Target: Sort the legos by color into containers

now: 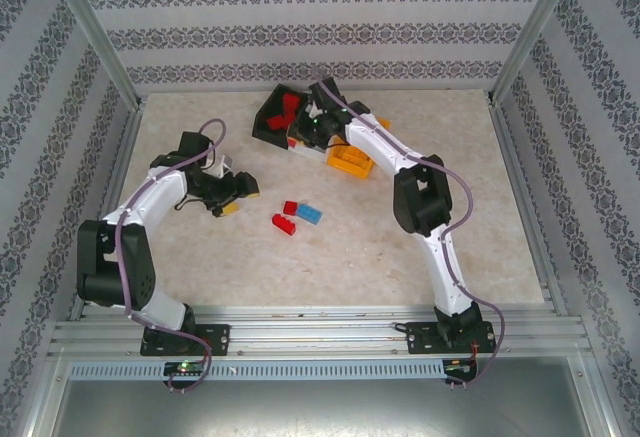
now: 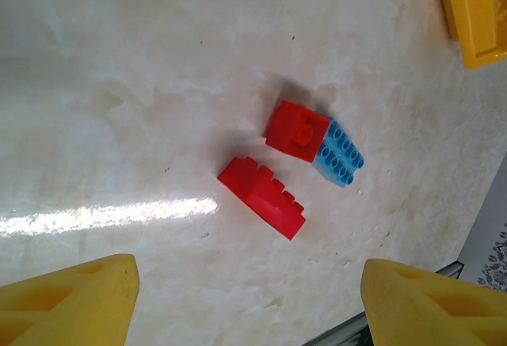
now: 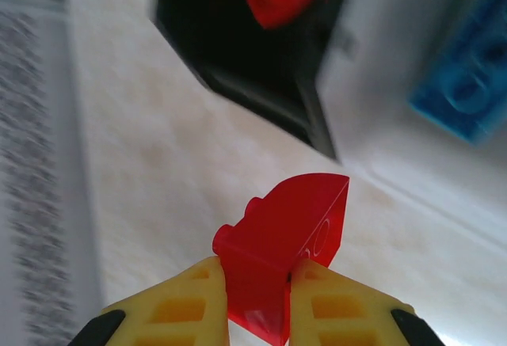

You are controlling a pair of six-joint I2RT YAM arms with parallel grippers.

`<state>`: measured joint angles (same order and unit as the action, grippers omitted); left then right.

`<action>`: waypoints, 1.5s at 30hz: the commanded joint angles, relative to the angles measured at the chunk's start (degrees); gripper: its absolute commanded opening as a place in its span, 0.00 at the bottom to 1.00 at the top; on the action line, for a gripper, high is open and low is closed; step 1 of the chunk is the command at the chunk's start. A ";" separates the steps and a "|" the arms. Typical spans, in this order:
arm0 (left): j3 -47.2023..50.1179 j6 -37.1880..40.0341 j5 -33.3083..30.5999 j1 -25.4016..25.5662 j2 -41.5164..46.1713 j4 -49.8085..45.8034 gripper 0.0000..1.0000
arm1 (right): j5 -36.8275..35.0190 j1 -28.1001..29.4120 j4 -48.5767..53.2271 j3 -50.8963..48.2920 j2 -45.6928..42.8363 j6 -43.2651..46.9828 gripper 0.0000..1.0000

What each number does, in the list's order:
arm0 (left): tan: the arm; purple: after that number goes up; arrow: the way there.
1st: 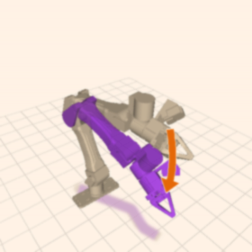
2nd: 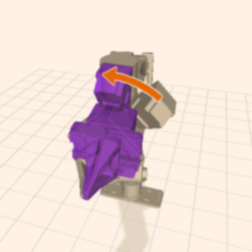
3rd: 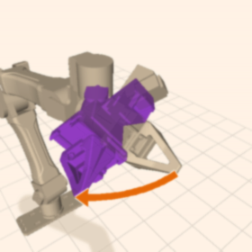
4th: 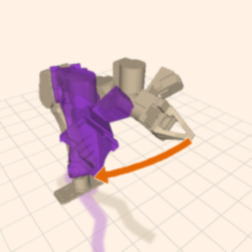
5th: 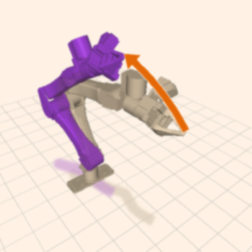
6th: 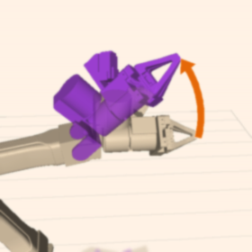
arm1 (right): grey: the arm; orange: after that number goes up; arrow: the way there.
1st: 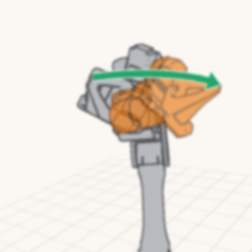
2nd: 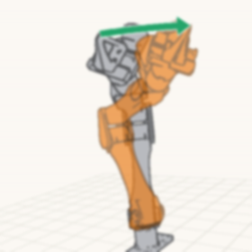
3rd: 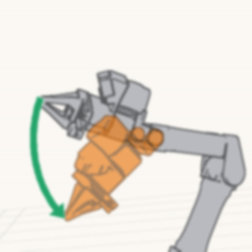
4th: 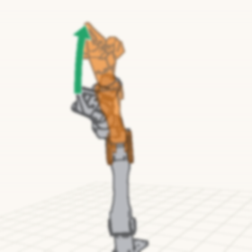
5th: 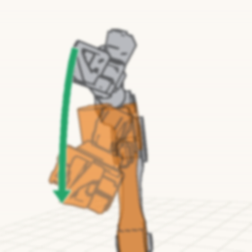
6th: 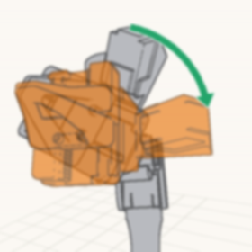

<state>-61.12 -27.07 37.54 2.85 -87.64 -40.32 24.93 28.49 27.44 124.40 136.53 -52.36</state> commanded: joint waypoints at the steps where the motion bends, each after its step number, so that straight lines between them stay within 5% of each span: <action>1: 2.99 -1.25 1.05 -1.01 2.38 -2.01 0.75 | 4.88 -0.37 -15.09 8.16 6.10 -10.26 0.17; 9: 6.71 -1.64 -0.96 -0.92 5.35 -4.95 0.75 | 0.75 -2.37 -16.73 40.12 27.43 -18.32 0.34; 18: 6.06 -0.55 -2.20 -0.92 4.69 -5.85 0.76 | -1.34 -3.88 -17.53 29.50 19.07 -12.20 0.50; 27: 1.74 4.51 -4.24 1.77 3.45 -7.51 0.77 | 2.10 -1.68 -1.91 27.31 9.97 0.00 0.54; 31: -1.40 10.39 -8.03 8.24 0.48 -11.19 0.80 | -0.04 0.30 3.91 13.69 -1.23 5.34 0.56; 38: -1.86 11.34 -10.83 18.70 -5.61 -8.59 0.88 | -5.15 0.75 -3.07 -28.14 -29.04 1.80 0.58; 45: -7.94 19.41 -18.65 23.73 -12.76 -10.05 1.00 | -8.91 3.25 -3.03 -49.31 -46.15 0.18 0.59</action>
<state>-65.78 -13.69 24.10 25.52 -98.37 -47.86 19.29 30.46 24.71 79.81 94.17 -51.16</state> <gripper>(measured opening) 0.998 0.585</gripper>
